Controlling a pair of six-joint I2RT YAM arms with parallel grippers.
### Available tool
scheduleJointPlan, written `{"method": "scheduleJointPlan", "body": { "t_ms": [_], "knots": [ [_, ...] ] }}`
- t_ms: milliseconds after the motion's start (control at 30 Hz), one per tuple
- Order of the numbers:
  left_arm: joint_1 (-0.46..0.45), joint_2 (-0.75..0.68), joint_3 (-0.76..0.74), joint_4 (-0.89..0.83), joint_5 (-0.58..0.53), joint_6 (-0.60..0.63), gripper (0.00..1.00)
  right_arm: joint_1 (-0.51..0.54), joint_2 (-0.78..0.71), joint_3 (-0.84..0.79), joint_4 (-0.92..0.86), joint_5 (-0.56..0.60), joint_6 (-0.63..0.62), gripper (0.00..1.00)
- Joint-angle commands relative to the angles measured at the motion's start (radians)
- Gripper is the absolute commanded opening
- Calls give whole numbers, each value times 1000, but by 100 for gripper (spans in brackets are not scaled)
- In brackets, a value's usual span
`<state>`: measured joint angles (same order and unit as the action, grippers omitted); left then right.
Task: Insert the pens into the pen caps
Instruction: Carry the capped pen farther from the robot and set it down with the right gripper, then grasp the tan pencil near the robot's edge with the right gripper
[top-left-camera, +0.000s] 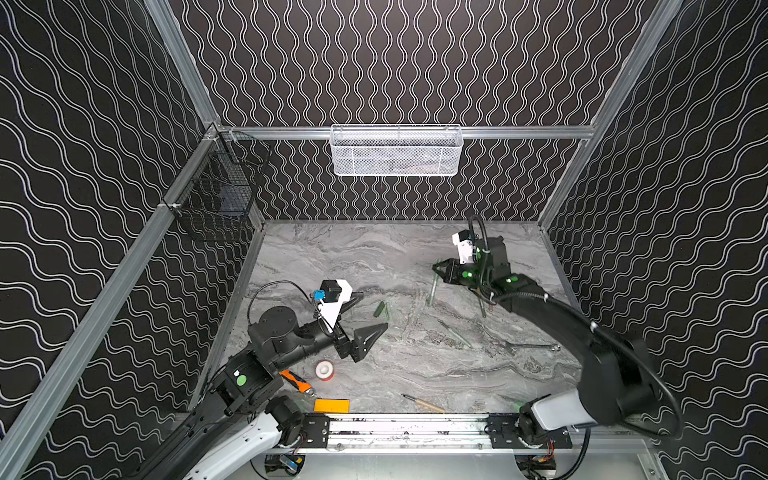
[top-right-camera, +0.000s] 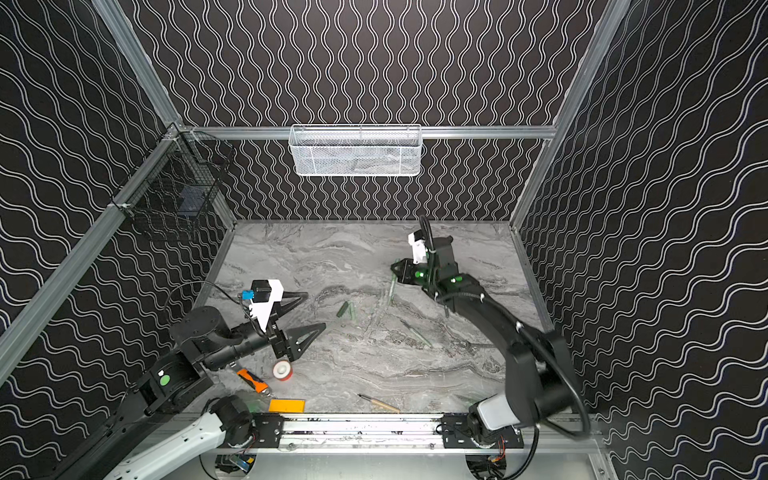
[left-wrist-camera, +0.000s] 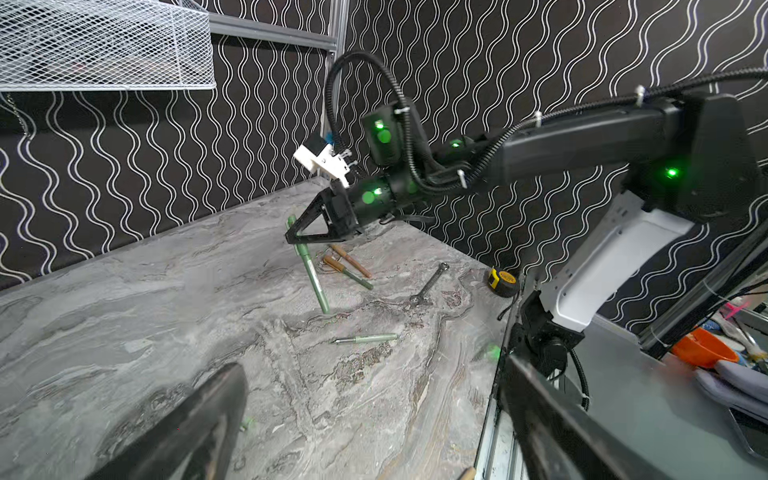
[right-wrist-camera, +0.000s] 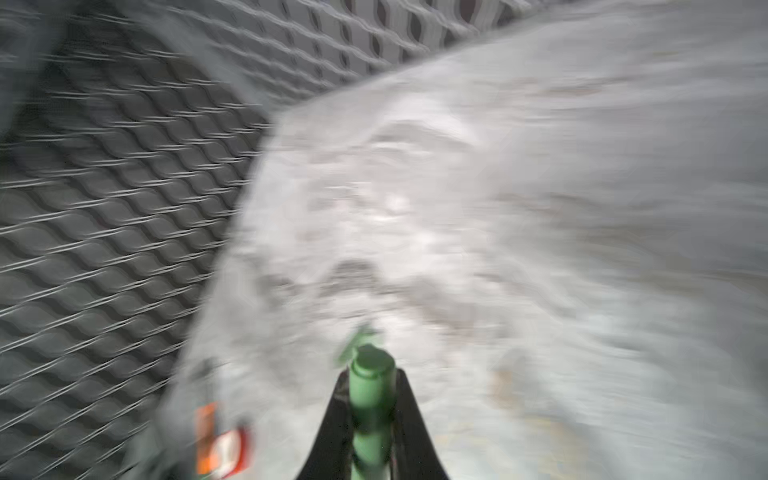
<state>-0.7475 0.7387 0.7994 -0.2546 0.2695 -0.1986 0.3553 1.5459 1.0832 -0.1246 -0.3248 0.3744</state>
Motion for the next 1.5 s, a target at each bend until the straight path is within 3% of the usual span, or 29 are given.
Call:
{"method": "scheduleJointPlan", "body": {
  "t_ms": [0,167,300,567,833,1000,1133,1200,1367,1467],
  "knots": [
    [1,-15,8,-117,-9,42,99,-37,103,89,-294,152,-181,0],
    [0,-29,7,-139,-31,46,98,-109,272,234,-414,239,-259,2],
    [0,-32,4,-133,-29,45,99,-117,385,336,-506,362,-297,9],
    [0,-11,8,-126,-12,42,99,-120,513,448,-587,459,-315,21],
    [0,-29,3,-122,-20,38,99,-115,459,435,-611,529,-301,41],
    [0,-18,5,-127,-22,27,99,-95,292,326,-553,428,-329,48],
    [0,-16,6,-142,-43,21,99,-9,114,132,-457,238,-389,54],
    [0,-14,11,-166,-55,19,99,89,21,26,-414,175,-418,58],
    [0,-20,22,-221,-78,26,99,338,-93,-161,-319,98,-365,67],
    [0,-27,29,-257,-105,40,99,507,-109,-218,-302,133,-328,69]
  ]
}}
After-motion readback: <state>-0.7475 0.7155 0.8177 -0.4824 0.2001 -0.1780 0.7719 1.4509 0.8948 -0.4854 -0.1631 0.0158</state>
